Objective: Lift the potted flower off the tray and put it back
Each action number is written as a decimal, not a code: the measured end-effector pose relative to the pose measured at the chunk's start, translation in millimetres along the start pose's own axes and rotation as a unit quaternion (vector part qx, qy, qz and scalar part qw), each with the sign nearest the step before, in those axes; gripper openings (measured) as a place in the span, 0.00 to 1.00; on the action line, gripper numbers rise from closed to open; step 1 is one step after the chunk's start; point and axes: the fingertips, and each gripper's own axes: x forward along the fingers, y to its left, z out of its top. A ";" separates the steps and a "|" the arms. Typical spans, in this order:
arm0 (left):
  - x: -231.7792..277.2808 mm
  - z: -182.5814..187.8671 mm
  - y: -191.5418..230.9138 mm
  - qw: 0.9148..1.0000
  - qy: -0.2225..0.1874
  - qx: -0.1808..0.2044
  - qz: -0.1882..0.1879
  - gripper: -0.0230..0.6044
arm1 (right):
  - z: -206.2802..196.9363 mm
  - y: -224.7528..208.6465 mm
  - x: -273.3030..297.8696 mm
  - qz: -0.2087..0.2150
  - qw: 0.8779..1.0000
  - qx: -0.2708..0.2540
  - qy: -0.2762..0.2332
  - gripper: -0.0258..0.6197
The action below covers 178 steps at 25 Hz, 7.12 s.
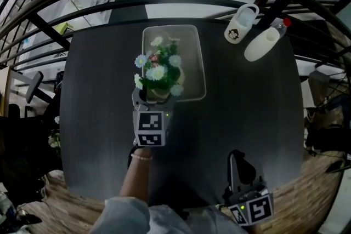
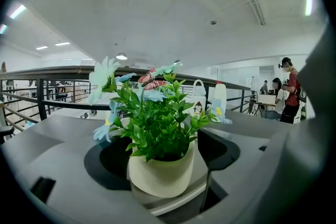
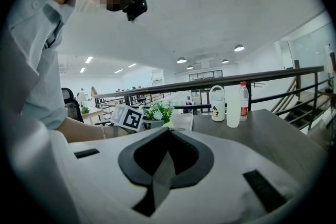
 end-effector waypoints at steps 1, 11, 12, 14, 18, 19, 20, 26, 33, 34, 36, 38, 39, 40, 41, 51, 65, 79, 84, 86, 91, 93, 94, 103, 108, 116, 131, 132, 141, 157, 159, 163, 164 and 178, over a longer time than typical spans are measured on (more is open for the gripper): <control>1.3 1.5 0.2 1.000 -0.002 0.001 -0.001 0.65 | -0.4 0.2 -0.1 0.000 1.000 0.001 0.000 0.04; 12.9 5.4 3.1 1.000 -0.007 0.000 -0.009 0.64 | -4.7 -1.3 -4.3 -0.004 1.000 0.001 0.008 0.04; 14.7 4.8 3.8 1.000 -0.006 0.000 -0.007 0.64 | -5.4 -1.7 -4.6 -0.005 1.000 0.002 0.008 0.04; 17.8 4.2 5.7 1.000 -0.004 0.001 -0.004 0.62 | -6.2 -2.2 -4.4 -0.005 1.000 0.002 0.008 0.04; 20.7 7.2 10.6 1.000 -0.003 0.007 -0.002 0.50 | -4.9 -0.5 -3.0 -0.005 1.000 0.003 0.007 0.04; 21.1 7.8 11.0 1.000 -0.003 0.011 -0.003 0.49 | -5.0 -0.1 -2.8 -0.005 1.000 0.004 0.007 0.04; 21.5 8.3 10.7 1.000 -0.003 0.015 -0.002 0.47 | -5.2 0.1 -2.6 -0.005 1.000 0.005 0.007 0.04; 21.9 12.8 10.0 1.000 -0.010 0.026 0.011 0.32 | -3.3 -0.8 -1.6 -0.006 1.000 0.007 0.005 0.04; 20.6 13.9 11.2 1.000 -0.009 0.020 0.015 0.29 | -0.5 2.2 -0.8 -0.002 1.000 0.006 0.000 0.04; 20.0 14.5 11.1 1.000 -0.009 0.016 0.014 0.29 | -0.5 2.4 -1.1 -0.002 1.000 0.005 -0.001 0.04; 18.1 16.3 11.3 1.000 -0.011 0.013 0.013 0.28 | -0.4 3.0 -1.7 -0.001 1.000 0.004 -0.002 0.04; 15.1 19.0 12.7 1.000 -0.013 0.015 0.016 0.28 | 0.7 4.3 -2.0 0.000 1.000 0.002 -0.004 0.04; 13.3 20.4 13.6 1.000 -0.014 0.017 0.017 0.28 | 1.3 5.1 -2.1 0.001 1.000 0.001 -0.006 0.04; 11.2 21.8 14.9 1.000 -0.015 0.018 0.018 0.28 | 1.8 6.0 -2.1 0.002 1.000 0.000 -0.007 0.04; 8.9 23.3 16.3 0.999 -0.017 0.018 0.020 0.28 | 2.4 6.8 -1.8 0.003 1.000 -0.001 -0.009 0.04; -30.2 45.9 17.3 0.999 -0.029 0.027 0.036 0.28 | 21.2 12.6 -4.7 0.019 0.999 -0.011 -0.036 0.04; -108.1 78.7 -18.0 0.998 -0.042 0.051 0.024 0.27 | 49.8 26.7 -17.8 0.058 0.995 -0.028 -0.079 0.04; -193.5 112.6 -42.3 0.994 -0.074 0.072 0.040 0.27 | 71.1 36.0 -29.2 0.085 0.989 -0.047 -0.113 0.04; -218.3 119.2 -46.6 0.992 -0.083 0.072 0.059 0.27 | 75.5 35.7 -30.8 0.092 0.987 -0.054 -0.120 0.04; -226.0 121.7 -47.1 0.991 -0.088 0.075 0.064 0.27 | 77.2 36.8 -29.5 0.096 0.986 -0.055 -0.124 0.04; -242.4 125.4 -55.3 0.992 -0.080 0.065 0.074 0.27 | 80.4 34.0 -30.4 0.106 0.984 -0.058 -0.127 0.04; -246.7 122.7 -56.9 0.992 -0.080 0.064 0.079 0.27 | 78.0 32.2 -31.6 0.108 0.984 -0.059 -0.127 0.04; -248.1 120.5 -57.4 0.991 -0.080 0.063 0.081 0.27 | 76.2 31.7 -32.4 0.108 0.984 -0.060 -0.127 0.04; -247.2 117.6 -58.2 0.992 -0.075 0.062 0.084 0.27 | 74.7 28.8 -39.1 0.101 0.986 -0.061 -0.122 0.04; -234.1 114.2 -49.0 0.991 -0.083 0.064 0.078 0.27 | 71.0 25.1 -36.4 0.088 0.987 -0.060 -0.116 0.04; -203.5 106.7 -31.2 0.992 -0.081 0.065 0.071 0.27 | 59.5 23.2 -33.8 0.066 0.992 -0.052 -0.096 0.04; -112.6 91.7 -3.9 0.995 -0.071 0.062 0.040 0.27 | 32.3 8.8 -14.6 0.015 0.998 -0.033 -0.060 0.04; -106.2 89.0 -2.7 0.995 -0.070 0.061 0.038 0.27 | 29.7 8.3 -13.0 0.013 0.998 -0.032 -0.057 0.04; -60.4 56.6 9.1 0.996 -0.042 0.067 0.032 0.27 | 17.2 3.7 -7.1 -0.009 0.999 -0.020 -0.039 0.04; -2.9 20.6 15.8 0.998 -0.015 0.065 0.022 0.27 | -12.1 -7.6 -8.6 -0.040 0.999 0.004 -0.003 0.04; 0.1 18.3 13.1 0.997 -0.016 0.071 0.020 0.27 | -14.2 -8.6 -8.8 -0.041 0.999 0.005 -0.001 0.04; 6.3 14.1 12.2 0.998 -0.021 0.065 0.019 0.27 | -18.6 -9.4 -9.3 -0.045 0.999 0.008 0.005 0.04; 7.1 13.6 12.8 0.998 -0.023 0.060 0.019 0.28 | -19.2 -9.5 -9.6 -0.046 0.999 0.009 0.007 0.04; 9.6 4.3 13.6 1.000 -0.019 0.021 0.001 0.46 | -19.6 -11.0 -11.8 -0.042 0.999 0.007 0.014 0.04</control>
